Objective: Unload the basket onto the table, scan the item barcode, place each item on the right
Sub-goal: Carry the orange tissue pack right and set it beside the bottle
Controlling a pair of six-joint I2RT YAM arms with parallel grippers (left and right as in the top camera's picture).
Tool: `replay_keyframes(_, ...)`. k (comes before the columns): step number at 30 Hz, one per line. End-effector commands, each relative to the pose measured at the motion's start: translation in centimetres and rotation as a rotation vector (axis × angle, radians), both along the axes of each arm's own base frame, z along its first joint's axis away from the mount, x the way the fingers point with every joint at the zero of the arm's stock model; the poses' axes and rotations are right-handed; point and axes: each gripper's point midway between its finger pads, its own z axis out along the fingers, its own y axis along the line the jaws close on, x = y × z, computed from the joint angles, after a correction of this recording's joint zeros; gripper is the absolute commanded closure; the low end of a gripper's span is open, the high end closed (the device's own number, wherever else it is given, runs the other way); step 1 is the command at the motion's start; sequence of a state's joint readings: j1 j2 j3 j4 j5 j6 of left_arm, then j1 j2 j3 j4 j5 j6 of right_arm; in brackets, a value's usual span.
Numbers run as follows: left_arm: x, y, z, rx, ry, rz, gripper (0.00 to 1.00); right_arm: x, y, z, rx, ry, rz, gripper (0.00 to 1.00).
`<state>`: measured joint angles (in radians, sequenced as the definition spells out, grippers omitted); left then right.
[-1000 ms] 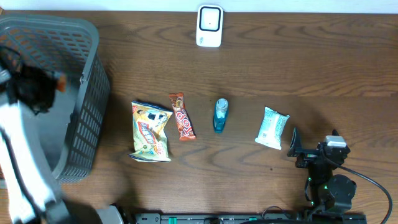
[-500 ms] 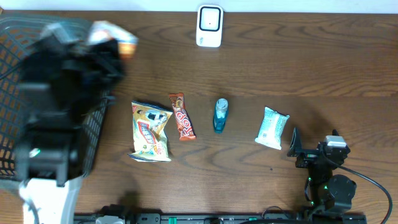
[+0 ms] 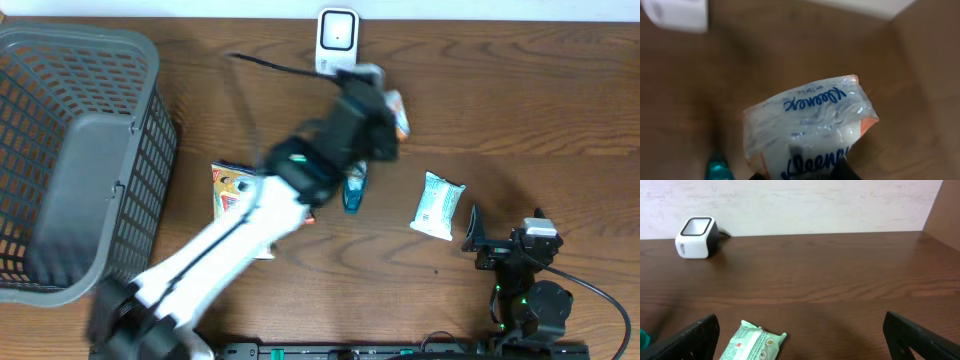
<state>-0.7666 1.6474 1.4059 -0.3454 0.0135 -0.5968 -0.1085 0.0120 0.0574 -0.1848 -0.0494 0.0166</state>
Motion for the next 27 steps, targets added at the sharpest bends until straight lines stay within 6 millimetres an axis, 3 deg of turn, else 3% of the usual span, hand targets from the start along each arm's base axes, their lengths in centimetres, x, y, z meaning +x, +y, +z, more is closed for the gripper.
replay_keyframes(1,0.4,-0.8,-3.7,0.14,-0.026,0.047,0.93,0.0,0.2,0.0,-0.011,-0.001,0.011,0.01)
replay_keyframes(7,-0.5,-2.4,-11.1,0.241,0.082,0.054,0.92,0.0,0.2,0.0,-0.011,-0.001,0.011,0.01)
replay_keyframes(11,-0.8,-2.6,-14.2,0.283,0.131,0.051,0.92,0.0,0.2,0.0,-0.011,-0.001,0.011,0.01)
replay_keyframes(22,-1.2,-2.9,-14.6,0.295,0.133,0.041,0.92,0.0,0.2,0.0,-0.011,-0.001,0.011,0.01)
replay_keyframes(27,-1.1,-2.9,-13.0,0.305,0.095,0.004,0.92,0.0,0.2,0.0,-0.011,-0.001,0.011,0.01)
